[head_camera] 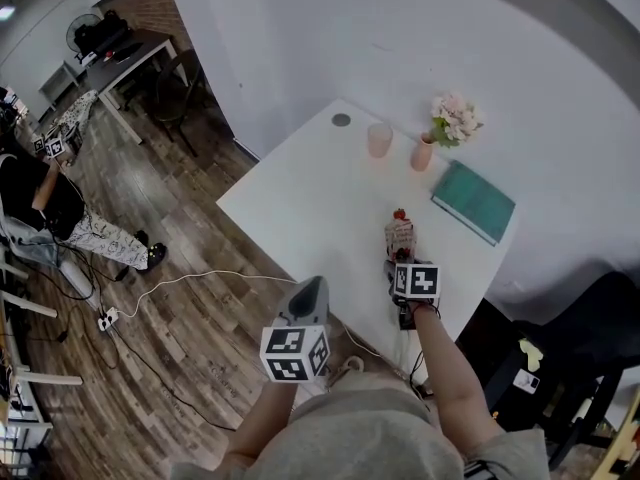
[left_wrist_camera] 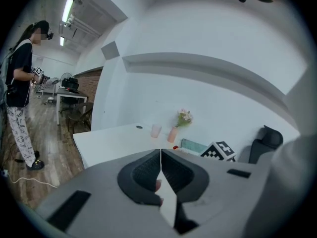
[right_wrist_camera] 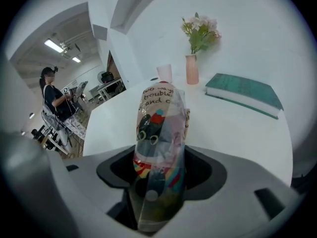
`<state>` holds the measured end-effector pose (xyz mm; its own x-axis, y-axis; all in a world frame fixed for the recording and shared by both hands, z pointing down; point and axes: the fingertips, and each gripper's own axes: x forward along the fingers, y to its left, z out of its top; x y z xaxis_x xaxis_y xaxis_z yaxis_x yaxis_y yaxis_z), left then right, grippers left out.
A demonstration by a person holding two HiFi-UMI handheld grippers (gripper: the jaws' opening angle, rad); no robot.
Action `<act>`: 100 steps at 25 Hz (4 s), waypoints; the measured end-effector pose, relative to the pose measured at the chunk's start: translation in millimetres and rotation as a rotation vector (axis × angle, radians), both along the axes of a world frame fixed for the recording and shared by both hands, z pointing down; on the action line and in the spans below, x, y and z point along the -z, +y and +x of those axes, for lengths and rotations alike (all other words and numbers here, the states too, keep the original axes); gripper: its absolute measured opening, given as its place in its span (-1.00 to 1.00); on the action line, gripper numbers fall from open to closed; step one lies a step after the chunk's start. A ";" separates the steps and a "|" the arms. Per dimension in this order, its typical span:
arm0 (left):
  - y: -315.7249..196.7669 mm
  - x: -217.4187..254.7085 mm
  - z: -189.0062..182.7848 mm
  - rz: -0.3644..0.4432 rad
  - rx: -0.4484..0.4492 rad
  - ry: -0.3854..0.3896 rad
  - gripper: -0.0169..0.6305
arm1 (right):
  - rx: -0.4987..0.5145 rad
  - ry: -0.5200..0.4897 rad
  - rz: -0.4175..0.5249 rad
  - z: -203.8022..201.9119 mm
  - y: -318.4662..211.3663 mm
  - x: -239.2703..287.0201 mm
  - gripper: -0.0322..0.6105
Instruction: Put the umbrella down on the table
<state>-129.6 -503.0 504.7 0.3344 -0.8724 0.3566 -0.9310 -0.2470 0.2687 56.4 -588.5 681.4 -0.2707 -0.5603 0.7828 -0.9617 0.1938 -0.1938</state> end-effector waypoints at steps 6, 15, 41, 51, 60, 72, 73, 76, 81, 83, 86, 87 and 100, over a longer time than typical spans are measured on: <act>-1.8 -4.8 8.3 -0.017 -0.020 -0.007 -0.92 | -0.033 0.009 -0.050 2.6 -3.7 -17.3 -0.05; -3.8 -7.5 11.8 -0.024 -0.027 -0.001 -0.92 | -0.013 0.037 -0.035 1.5 -7.4 -22.1 -0.04; 63.5 17.0 -13.9 0.043 -0.021 -0.005 -0.92 | -0.032 -0.027 0.211 -8.8 57.7 71.2 0.02; 109.9 26.3 -19.2 0.065 0.010 -0.001 -0.92 | 0.032 -0.066 0.372 -29.0 124.6 139.9 -0.36; 164.6 32.1 -9.5 0.089 -0.001 -0.007 -0.92 | 0.010 -0.080 0.498 -19.3 197.3 187.5 -0.80; 239.5 29.5 15.0 0.108 -0.012 0.002 -0.92 | 0.014 -0.077 0.587 2.7 291.5 212.2 -0.89; 246.1 29.6 16.0 0.108 -0.012 0.002 -0.92 | 0.017 -0.077 0.588 3.1 299.7 212.0 -0.89; 267.4 30.3 19.5 0.107 -0.019 -0.003 -0.92 | 0.021 -0.080 0.595 3.8 324.3 212.6 -0.89; 303.2 31.0 25.3 0.112 -0.033 -0.014 -0.92 | 0.033 -0.082 0.613 1.9 366.2 212.7 -0.89; 314.4 30.6 25.5 0.114 -0.035 -0.016 -0.92 | 0.039 -0.079 0.621 -0.4 380.3 213.2 -0.89; 327.9 28.3 26.3 0.110 -0.040 -0.013 -0.92 | 0.039 -0.075 0.621 -1.3 397.0 210.9 -0.89; 331.1 27.8 27.3 0.109 -0.042 -0.012 -0.92 | 0.038 -0.074 0.621 -0.5 401.0 210.2 -0.89; 346.0 34.1 23.4 0.124 -0.031 -0.003 -0.92 | 0.042 -0.070 0.627 -3.4 415.7 209.1 -0.90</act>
